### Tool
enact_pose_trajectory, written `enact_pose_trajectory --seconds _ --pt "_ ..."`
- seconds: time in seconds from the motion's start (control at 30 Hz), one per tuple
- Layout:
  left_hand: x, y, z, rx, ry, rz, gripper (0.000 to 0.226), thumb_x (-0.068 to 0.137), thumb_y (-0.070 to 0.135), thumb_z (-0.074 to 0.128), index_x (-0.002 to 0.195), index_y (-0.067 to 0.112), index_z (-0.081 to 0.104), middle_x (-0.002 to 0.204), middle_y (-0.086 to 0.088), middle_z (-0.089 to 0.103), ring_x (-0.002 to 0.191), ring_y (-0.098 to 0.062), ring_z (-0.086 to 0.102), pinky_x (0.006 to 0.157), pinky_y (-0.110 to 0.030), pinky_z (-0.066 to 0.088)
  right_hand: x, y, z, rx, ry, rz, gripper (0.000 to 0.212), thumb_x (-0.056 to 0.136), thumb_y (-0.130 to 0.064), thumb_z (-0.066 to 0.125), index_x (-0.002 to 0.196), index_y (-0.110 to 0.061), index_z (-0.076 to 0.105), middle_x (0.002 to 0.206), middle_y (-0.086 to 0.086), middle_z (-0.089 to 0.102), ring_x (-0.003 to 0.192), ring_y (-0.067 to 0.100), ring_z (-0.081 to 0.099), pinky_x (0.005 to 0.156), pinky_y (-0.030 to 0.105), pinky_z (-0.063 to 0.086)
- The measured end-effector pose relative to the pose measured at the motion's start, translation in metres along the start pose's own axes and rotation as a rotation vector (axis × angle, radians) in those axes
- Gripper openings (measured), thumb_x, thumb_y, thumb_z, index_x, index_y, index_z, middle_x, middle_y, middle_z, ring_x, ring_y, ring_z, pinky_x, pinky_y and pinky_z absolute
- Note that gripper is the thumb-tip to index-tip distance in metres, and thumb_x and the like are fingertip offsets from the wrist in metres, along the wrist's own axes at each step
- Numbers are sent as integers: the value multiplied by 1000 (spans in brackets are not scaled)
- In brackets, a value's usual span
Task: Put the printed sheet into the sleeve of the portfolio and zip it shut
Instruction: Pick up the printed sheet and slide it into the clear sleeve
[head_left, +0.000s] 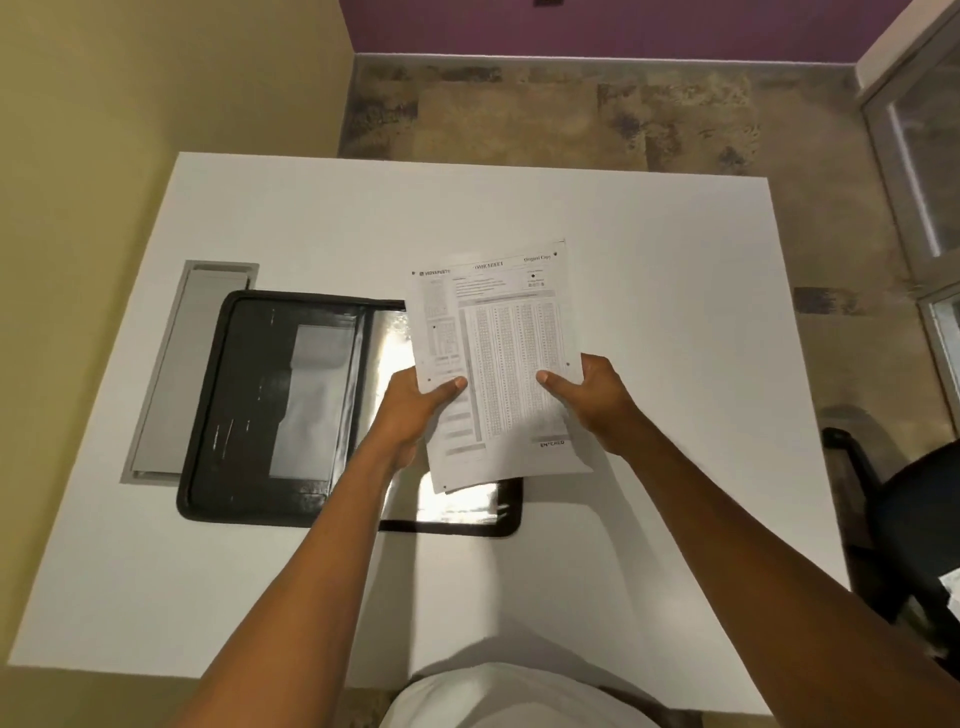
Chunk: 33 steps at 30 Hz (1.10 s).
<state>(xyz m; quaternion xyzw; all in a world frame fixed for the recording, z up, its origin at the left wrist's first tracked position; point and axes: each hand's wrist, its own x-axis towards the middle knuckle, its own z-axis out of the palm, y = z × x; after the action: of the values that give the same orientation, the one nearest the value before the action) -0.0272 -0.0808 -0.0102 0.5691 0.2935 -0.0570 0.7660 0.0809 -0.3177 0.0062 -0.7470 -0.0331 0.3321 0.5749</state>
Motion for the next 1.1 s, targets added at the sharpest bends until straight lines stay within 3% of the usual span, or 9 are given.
enact_pose_trajectory --seconds 0.17,0.27,0.37,0.43,0.53,0.67,0.8,0.93,1.1 --pt "38 17 -35 17 201 -58 22 87 10 84 107 10 76 96 -7 82 79 -18 78 64 -26 64 32 -4 12 6 63 69 11 97 -30 73 104 -38 71 95 -25 78 89 -1 76 68 16 60" --pt "67 21 -55 23 251 -67 6 90 3 79 94 6 78 90 -16 80 67 -24 71 58 -29 62 51 -3 16 -18 89 74 8 96 -30 73 104 -33 74 102 -10 80 94 9 78 81 30 63" --pt "98 19 -75 188 307 -21 9 93 2 73 101 4 78 97 -20 79 81 -32 76 76 -44 65 69 -3 17 16 97 85 22 97 -29 73 118 -22 74 111 -1 79 101 17 77 90 38 62" --pt "118 17 -89 529 346 76 15 94 9 73 108 9 79 101 -12 79 94 -26 76 87 -40 62 79 -6 16 27 113 90 29 98 -28 72 125 -18 72 113 0 78 103 18 76 90 38 62" --pt "141 16 -103 929 315 179 23 99 19 67 119 15 76 117 -7 73 106 -24 69 92 -35 55 94 -9 11 -3 134 84 12 97 -31 73 109 -32 73 99 -11 81 92 10 78 80 28 65" --pt "160 13 -115 1066 266 266 27 99 20 67 124 15 73 121 -2 66 109 -22 62 99 -35 51 108 -19 5 -2 135 59 14 97 -31 72 111 -30 73 104 -10 80 96 13 78 76 25 64" --pt "167 9 -123 1220 265 357 18 98 25 67 110 20 79 113 2 66 100 -16 56 84 -21 39 120 -24 2 55 168 70 27 97 -28 73 123 -19 73 113 -3 79 103 19 77 91 39 63" --pt "163 10 -121 1298 242 448 16 95 18 67 91 19 82 108 1 71 99 -27 62 85 -39 49 124 -28 4 87 190 83 28 96 -25 73 123 -16 73 114 -1 79 105 21 77 97 46 61" --pt "165 20 -120 1285 190 364 10 90 15 70 96 17 78 111 0 70 107 -26 60 93 -43 45 127 -37 6 83 222 87 30 96 -24 74 124 -14 73 115 0 79 107 21 76 100 48 59"
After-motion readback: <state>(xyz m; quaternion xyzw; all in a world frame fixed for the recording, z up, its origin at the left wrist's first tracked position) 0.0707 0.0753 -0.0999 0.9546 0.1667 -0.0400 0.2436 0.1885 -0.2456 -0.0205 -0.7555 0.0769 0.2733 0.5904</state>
